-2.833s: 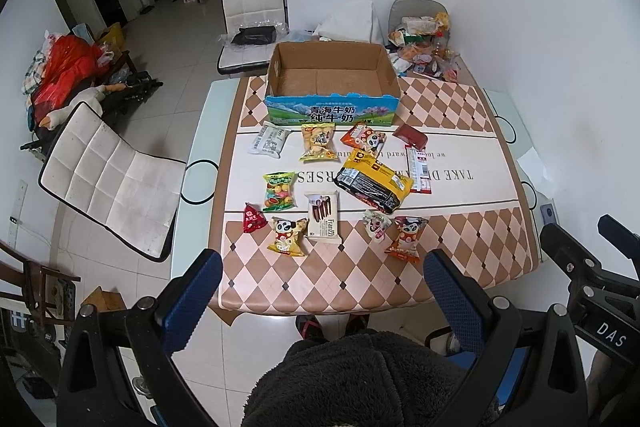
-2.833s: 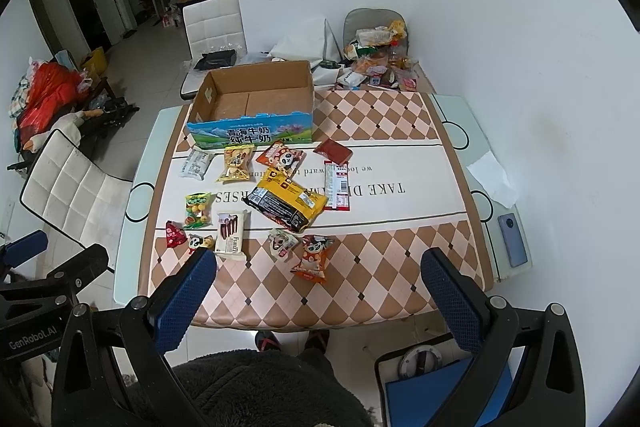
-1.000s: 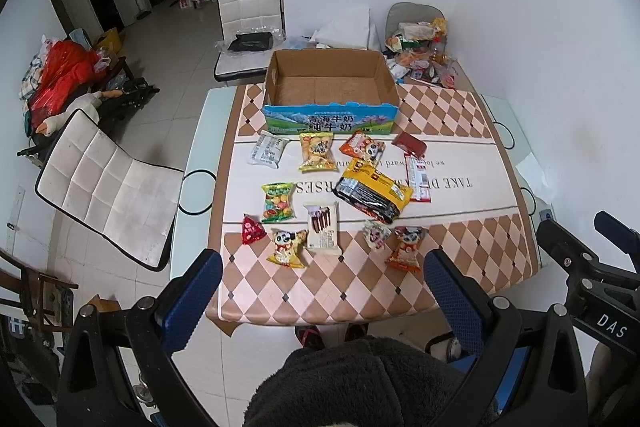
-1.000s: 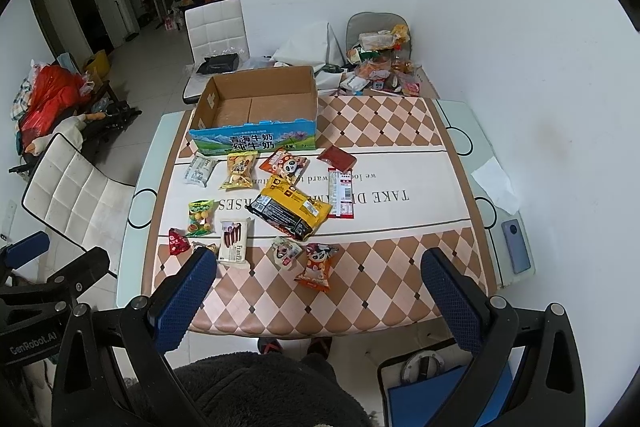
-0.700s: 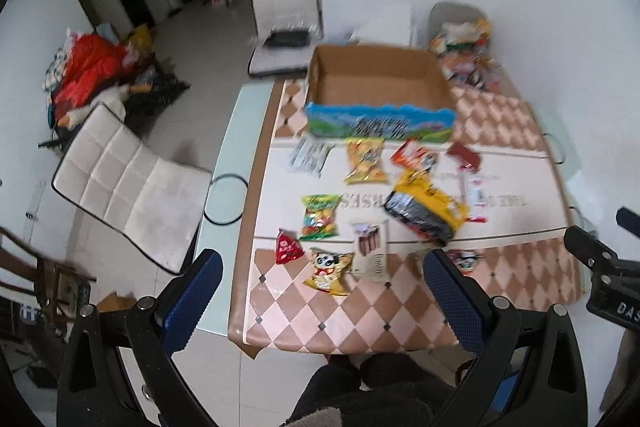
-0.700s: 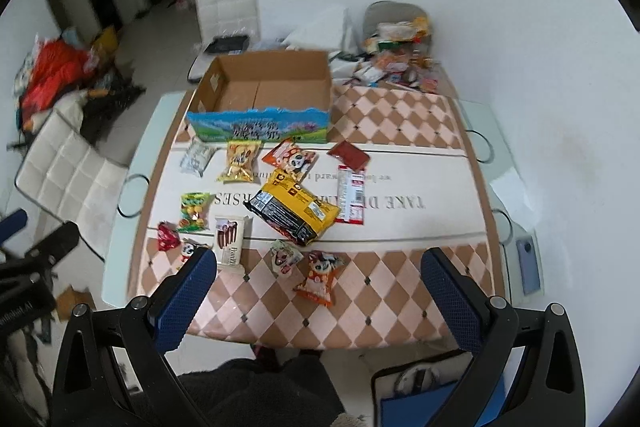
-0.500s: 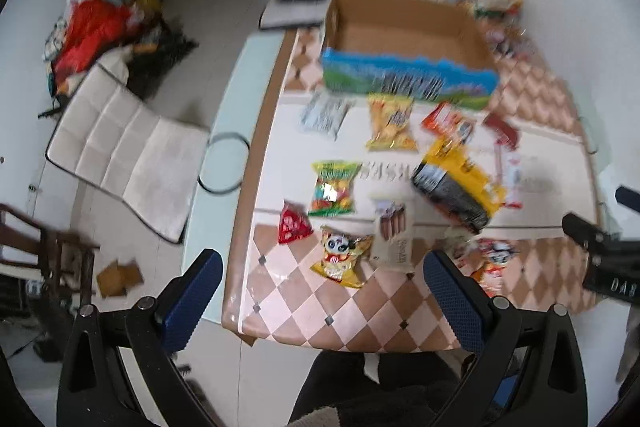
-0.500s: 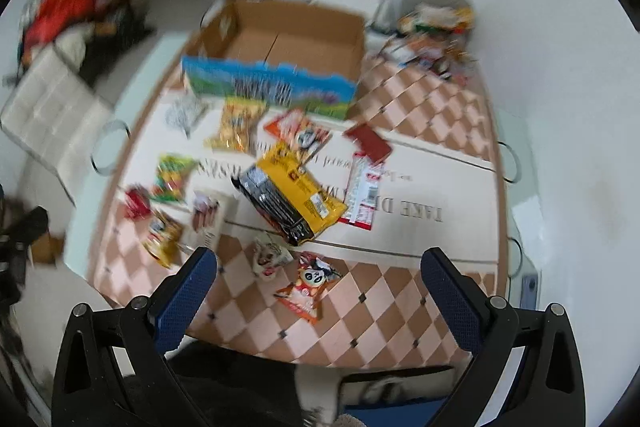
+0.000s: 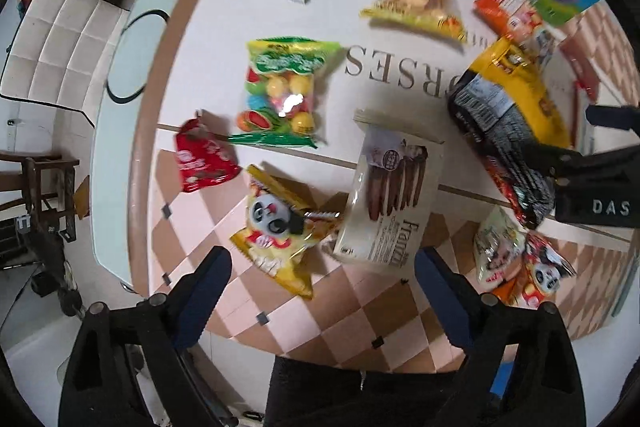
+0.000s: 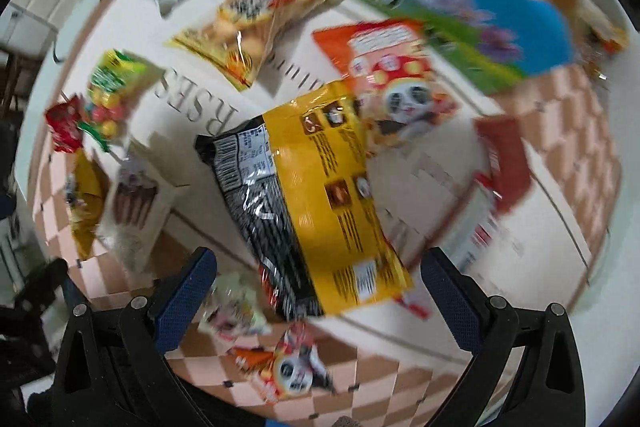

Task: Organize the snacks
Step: 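Grasp the white Franzzi biscuit pack with left gripper while right grasps yellow-black noodle bag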

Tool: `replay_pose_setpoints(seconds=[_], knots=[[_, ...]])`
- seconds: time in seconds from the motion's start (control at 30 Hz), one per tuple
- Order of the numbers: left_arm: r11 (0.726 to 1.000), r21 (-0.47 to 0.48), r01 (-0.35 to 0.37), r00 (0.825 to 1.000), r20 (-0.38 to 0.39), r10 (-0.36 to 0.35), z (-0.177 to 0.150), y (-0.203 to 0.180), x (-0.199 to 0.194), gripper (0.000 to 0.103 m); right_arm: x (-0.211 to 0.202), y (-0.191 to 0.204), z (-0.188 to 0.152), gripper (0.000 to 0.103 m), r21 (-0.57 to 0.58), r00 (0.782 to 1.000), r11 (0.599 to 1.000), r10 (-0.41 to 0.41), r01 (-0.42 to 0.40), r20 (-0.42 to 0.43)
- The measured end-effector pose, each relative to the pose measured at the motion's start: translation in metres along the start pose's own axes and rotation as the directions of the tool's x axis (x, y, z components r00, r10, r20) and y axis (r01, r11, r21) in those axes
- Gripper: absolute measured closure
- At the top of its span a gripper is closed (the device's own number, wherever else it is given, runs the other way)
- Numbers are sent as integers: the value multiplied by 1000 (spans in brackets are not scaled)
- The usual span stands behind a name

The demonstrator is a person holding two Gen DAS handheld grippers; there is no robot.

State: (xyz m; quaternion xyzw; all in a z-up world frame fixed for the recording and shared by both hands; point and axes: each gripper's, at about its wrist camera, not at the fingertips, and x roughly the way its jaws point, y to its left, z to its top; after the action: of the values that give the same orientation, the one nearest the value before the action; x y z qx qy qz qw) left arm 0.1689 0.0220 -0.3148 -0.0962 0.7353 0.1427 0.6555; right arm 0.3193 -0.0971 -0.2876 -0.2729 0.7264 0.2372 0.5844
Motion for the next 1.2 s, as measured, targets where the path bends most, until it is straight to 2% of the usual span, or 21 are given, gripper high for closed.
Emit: replay_pose_setpoints(seconds=[0.07,0.23,0.37,0.47,0.57,0.67,0.8,0.9,1.0,1.1,1.17,1.2], knots=[[1000,3,-5,1000,-16,5,2,-6,10,9,14,1,7,0,-20,1000,1000,2,-3,-26],[1000,15,-8,998,-58,9,2,-16,23,9,40,8,14,0,-52,994,996,68,-72,-82],[999,32,-21,996,-80,24,3,-21,36,9,59,12,13,1,-49,994,998,39,-45,-107],[999,42,-22,995,-92,26,2,-20,41,9,72,6,9,7,20,992,998,55,-53,-109],[999,44,-24,995,-96,28,3,-19,45,9,81,-11,-1,10,156,989,986,84,-65,-122],[998,45,-32,993,-110,37,12,-25,42,9,91,-30,-18,10,296,985,951,133,-95,-110],[998,51,-31,993,-112,37,16,-27,42,9,104,-56,-49,10,479,972,863,222,-160,-76],[997,66,-37,994,-98,43,18,-31,39,9,111,-67,-61,9,534,954,819,290,-209,-71],[995,85,-46,995,-86,53,18,-36,39,9,122,-68,-67,8,530,951,818,302,-222,-68],[994,104,-45,993,-103,56,15,-45,42,20,123,-71,-66,8,504,957,838,282,-210,-68],[992,120,-49,991,-121,63,12,-49,48,21,114,-70,-65,8,487,960,850,270,-202,-73],[990,129,-58,989,-128,74,10,-50,51,25,116,-67,-66,8,479,962,856,263,-196,-76]])
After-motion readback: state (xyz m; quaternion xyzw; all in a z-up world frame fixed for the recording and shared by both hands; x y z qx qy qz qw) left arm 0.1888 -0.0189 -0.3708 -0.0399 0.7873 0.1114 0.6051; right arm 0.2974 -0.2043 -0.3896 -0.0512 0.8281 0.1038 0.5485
